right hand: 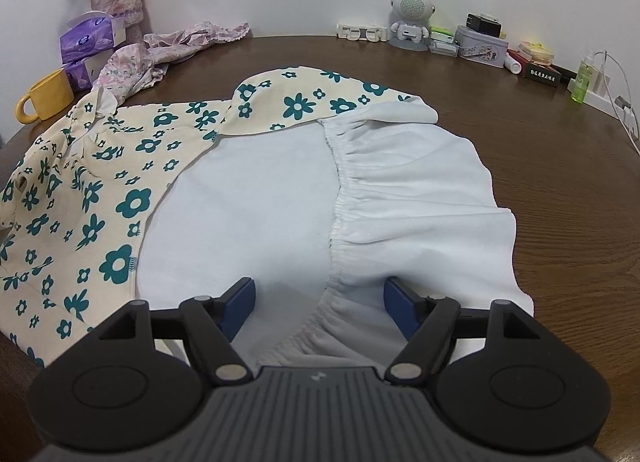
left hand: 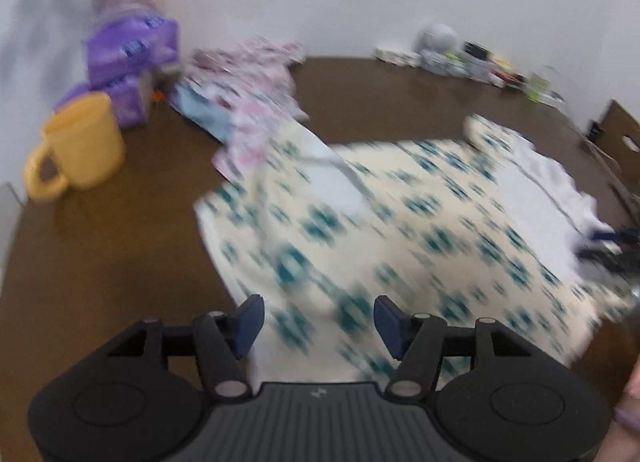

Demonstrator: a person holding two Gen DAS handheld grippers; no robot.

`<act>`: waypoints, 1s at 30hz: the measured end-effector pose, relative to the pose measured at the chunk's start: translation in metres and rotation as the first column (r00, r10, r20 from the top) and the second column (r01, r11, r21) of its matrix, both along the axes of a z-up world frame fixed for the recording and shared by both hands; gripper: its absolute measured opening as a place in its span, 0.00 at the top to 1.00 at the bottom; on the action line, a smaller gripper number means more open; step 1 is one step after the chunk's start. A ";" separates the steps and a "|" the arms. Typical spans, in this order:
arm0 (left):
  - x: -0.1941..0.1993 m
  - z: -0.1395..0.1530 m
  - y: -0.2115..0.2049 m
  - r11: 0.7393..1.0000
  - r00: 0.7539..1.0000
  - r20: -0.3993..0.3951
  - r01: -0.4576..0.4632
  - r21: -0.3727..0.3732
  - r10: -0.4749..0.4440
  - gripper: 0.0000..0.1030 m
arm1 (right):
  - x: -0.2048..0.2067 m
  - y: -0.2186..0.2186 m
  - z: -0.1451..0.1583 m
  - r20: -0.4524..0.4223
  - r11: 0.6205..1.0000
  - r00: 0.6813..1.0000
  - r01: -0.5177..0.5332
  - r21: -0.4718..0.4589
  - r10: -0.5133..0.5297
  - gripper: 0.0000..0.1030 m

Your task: Fold clothes

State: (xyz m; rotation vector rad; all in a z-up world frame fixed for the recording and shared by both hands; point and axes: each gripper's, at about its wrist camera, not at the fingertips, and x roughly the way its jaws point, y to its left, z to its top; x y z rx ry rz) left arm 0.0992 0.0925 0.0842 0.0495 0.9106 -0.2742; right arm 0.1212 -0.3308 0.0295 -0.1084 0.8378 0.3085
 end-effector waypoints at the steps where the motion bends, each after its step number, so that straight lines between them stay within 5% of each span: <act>1: -0.007 -0.002 -0.006 1.000 1.000 -0.005 0.020 -0.005 -0.020 0.42 | 0.000 0.000 0.000 0.000 1.000 1.000 0.002 0.000 -0.002 0.29; 6: -0.042 -0.009 -0.038 0.992 0.992 -0.026 0.120 -0.032 -0.121 0.40 | 0.000 0.000 0.000 -0.001 1.000 1.000 -0.001 -0.001 0.001 0.29; 9: -0.042 -0.021 -0.064 0.987 0.989 -0.049 0.144 0.064 -0.141 0.41 | 0.000 0.000 0.000 -0.004 1.000 1.000 -0.012 -0.002 0.012 0.29; 11: -0.043 -0.028 -0.076 0.975 0.991 -0.038 0.131 0.177 -0.126 0.73 | -0.001 0.000 0.000 -0.003 1.000 1.000 -0.019 -0.003 0.019 0.29; 12: -0.044 -0.030 -0.079 0.967 0.992 -0.036 0.127 0.222 -0.122 0.99 | -0.001 -0.001 0.000 -0.002 1.000 1.000 -0.022 -0.002 0.022 0.29; 18: -0.070 -0.027 -0.066 0.923 0.992 -0.024 0.127 0.364 -0.127 0.97 | -0.002 -0.004 0.000 0.003 0.999 0.999 -0.041 0.000 0.041 0.29; 23: -0.083 -0.029 -0.051 0.924 0.996 -0.062 0.086 0.372 -0.068 0.96 | -0.003 -0.004 -0.001 0.006 0.999 0.999 -0.038 -0.001 0.038 0.29; 26: -0.085 -0.032 -0.046 0.929 0.995 -0.089 0.079 0.363 -0.050 0.82 | -0.003 -0.004 -0.001 0.010 0.999 0.999 -0.034 0.002 0.034 0.29; 28: -0.085 -0.022 -0.038 0.950 0.996 -0.064 0.072 0.304 -0.055 0.56 | -0.003 -0.003 -0.001 0.008 0.999 0.999 -0.035 0.001 0.035 0.29; 30: -0.080 -0.002 -0.019 0.989 0.999 -0.025 0.039 0.143 -0.036 0.51 | -0.002 -0.004 -0.001 0.004 0.999 0.999 -0.037 0.001 0.037 0.28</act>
